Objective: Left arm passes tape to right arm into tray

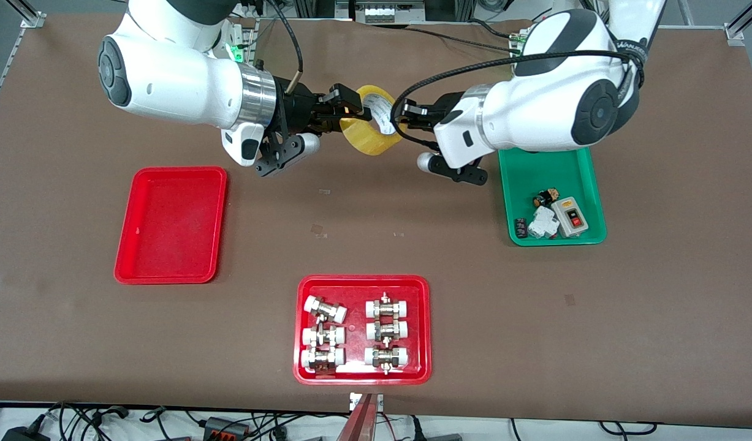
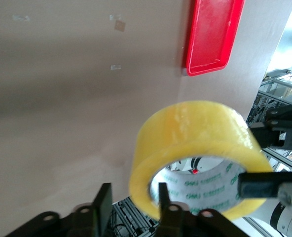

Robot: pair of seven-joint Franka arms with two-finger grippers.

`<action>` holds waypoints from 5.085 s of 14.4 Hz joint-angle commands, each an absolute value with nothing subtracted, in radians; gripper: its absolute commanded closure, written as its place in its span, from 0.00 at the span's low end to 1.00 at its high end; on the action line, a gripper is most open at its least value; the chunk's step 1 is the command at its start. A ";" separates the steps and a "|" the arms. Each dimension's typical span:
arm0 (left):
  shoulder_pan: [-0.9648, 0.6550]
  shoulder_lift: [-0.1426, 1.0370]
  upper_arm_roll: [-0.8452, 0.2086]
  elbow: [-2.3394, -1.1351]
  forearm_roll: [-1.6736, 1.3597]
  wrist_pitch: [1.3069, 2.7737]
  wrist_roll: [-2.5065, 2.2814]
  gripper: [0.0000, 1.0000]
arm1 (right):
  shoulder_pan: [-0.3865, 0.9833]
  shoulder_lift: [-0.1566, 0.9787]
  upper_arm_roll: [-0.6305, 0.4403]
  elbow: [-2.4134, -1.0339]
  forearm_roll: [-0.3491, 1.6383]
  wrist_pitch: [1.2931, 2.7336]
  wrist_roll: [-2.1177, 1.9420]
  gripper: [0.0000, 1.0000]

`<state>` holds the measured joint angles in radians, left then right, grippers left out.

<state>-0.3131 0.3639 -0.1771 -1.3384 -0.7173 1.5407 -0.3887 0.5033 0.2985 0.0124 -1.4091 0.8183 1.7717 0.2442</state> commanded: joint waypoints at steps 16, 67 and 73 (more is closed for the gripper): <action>-0.017 0.186 -0.135 -1.330 -0.028 1.327 0.089 0.00 | -0.244 0.713 -0.002 -1.451 0.738 1.588 -0.231 0.68; 0.109 -0.020 -0.077 -1.586 0.032 1.511 0.038 0.00 | -0.063 0.365 -0.003 -1.235 0.011 1.577 -0.020 0.00; 0.107 -0.020 -0.077 -1.586 0.032 1.509 0.038 0.00 | 0.075 0.296 -0.158 -1.287 0.009 1.634 -0.025 0.00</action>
<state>0.0989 -0.0305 -0.0693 -1.6087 0.0274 1.5133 0.0173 0.0560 0.3534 -0.1349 -1.2389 0.0236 1.6276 -0.0352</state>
